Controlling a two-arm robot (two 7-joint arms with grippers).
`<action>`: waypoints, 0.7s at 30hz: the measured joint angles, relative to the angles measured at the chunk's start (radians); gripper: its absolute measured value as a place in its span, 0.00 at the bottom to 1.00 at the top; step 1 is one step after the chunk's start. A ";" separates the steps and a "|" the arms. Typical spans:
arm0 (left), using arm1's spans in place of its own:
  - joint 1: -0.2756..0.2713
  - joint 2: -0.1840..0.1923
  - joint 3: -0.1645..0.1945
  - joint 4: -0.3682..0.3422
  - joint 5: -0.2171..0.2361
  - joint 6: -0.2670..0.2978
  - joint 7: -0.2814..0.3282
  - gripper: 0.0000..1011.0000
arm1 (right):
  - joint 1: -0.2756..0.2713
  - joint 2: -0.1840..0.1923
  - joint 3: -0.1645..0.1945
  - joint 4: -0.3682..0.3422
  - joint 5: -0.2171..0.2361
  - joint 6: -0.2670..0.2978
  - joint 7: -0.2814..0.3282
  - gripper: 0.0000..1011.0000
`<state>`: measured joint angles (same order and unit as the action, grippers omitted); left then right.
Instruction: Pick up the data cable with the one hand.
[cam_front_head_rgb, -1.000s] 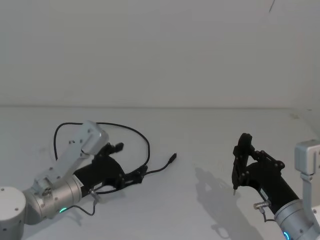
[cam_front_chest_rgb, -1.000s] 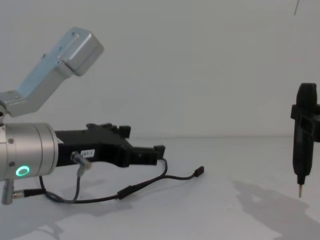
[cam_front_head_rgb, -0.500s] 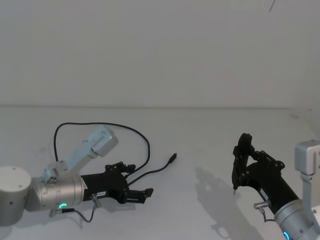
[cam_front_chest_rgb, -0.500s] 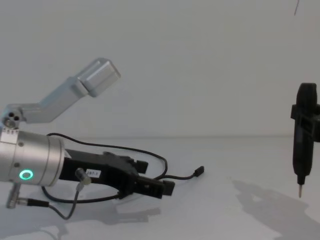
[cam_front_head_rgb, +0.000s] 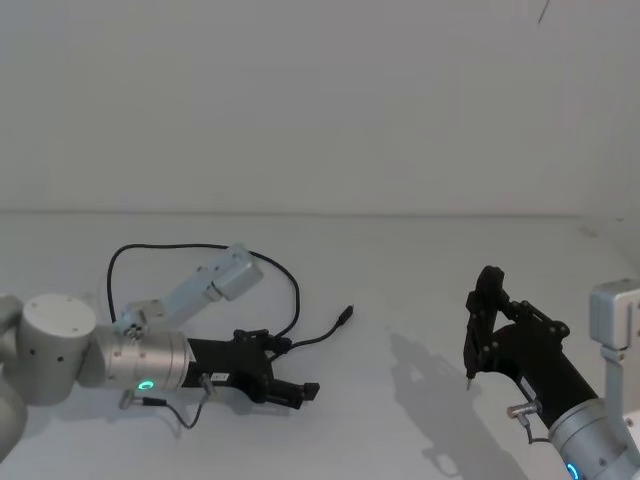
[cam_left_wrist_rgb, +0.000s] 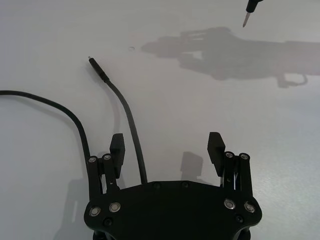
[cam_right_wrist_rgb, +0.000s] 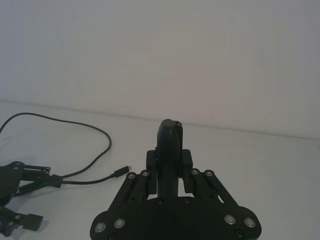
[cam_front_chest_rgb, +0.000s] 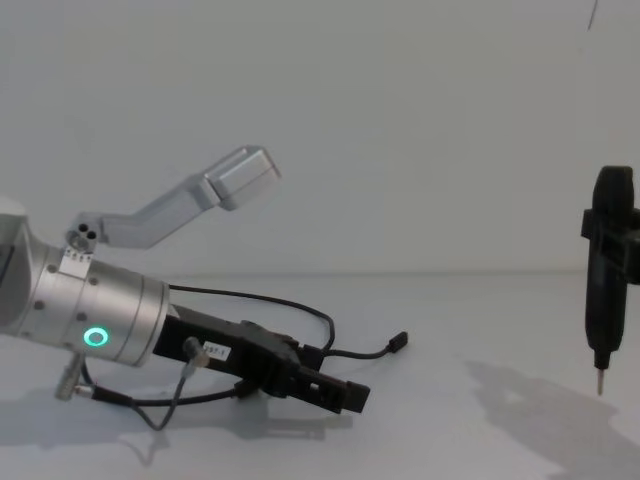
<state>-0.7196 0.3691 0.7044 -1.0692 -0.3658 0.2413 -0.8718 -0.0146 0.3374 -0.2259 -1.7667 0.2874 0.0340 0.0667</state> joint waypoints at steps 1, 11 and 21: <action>-0.012 -0.007 0.006 0.018 0.002 -0.005 -0.006 0.99 | 0.000 0.000 0.000 0.000 0.000 0.000 0.000 0.28; -0.062 -0.040 0.032 0.101 0.012 -0.031 -0.015 0.90 | 0.000 0.000 0.000 0.000 0.000 0.000 0.000 0.28; -0.082 -0.059 0.042 0.149 0.004 -0.056 -0.027 0.62 | 0.000 0.000 0.000 0.000 0.000 0.000 0.000 0.28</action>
<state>-0.8021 0.3101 0.7465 -0.9204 -0.3616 0.1852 -0.8986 -0.0146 0.3374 -0.2258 -1.7667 0.2874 0.0341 0.0668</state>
